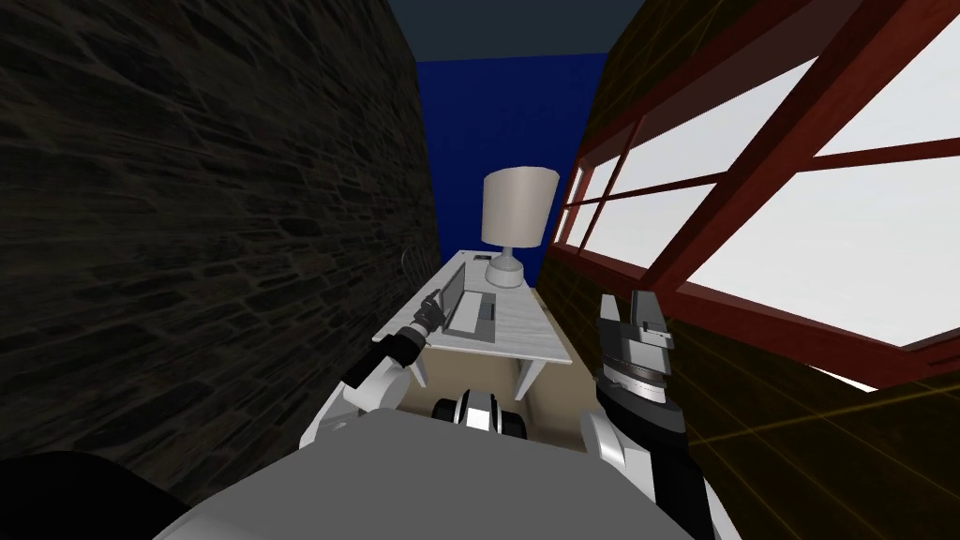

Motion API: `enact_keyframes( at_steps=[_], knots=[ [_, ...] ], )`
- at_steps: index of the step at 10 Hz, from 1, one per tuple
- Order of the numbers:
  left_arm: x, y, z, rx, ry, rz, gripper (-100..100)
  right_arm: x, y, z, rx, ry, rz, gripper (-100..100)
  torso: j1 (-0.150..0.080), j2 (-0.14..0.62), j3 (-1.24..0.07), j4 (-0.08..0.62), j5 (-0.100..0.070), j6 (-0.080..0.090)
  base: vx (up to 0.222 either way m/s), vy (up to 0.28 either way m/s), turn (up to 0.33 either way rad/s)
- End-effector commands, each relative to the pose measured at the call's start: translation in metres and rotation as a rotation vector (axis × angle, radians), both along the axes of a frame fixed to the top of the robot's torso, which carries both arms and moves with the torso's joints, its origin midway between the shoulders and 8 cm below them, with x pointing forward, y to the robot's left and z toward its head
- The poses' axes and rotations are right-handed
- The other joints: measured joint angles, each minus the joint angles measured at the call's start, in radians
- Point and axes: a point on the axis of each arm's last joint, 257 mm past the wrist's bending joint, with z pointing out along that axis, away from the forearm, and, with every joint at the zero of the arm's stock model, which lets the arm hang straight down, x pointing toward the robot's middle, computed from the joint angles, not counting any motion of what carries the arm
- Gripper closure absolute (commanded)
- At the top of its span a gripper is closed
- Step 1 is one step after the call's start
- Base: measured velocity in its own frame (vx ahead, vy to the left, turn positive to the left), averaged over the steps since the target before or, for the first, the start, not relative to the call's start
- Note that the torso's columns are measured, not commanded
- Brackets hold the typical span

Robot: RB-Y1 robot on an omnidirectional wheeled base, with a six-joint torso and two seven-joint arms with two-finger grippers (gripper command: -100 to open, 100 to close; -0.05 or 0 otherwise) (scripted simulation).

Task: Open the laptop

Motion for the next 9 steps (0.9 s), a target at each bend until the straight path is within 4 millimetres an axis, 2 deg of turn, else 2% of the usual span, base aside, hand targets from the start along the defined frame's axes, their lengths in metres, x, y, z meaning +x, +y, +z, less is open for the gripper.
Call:
enact_keyframes(
  at_steps=[1, 4, 5, 9],
  knots=[
    [-0.001, -0.006, 0.006, -0.105, 0.002, 0.001, -100, 0.000, 0.000, 0.000, 0.000, 0.000, 0.000, 0, -0.002, 0.000, 0.000, 0.000, -0.001, 0.000, 0.040, 0.094, -0.002],
    [-0.002, -0.005, 0.006, -0.090, 0.002, 0.000, -100, 0.000, 0.000, 0.000, 0.000, 0.000, 0.000, 0, -0.002, -0.004, -0.002, -0.001, -0.001, 0.000, 0.060, 0.018, -0.004],
    [-0.002, -0.005, 0.006, -0.091, 0.003, -0.001, 100, 0.000, 0.000, 0.000, 0.000, 0.000, 0.000, 0, 0.001, -0.002, -0.002, -0.001, 0.000, 0.000, 0.007, -0.002, -0.004],
    [0.003, 0.008, -0.001, 0.134, -0.004, 0.014, 100, 0.000, 0.000, 0.000, 0.001, 0.000, 0.000, 0, -0.007, -0.001, 0.001, -0.003, -0.002, 0.003, -0.018, -0.110, -0.028]
  ],
)
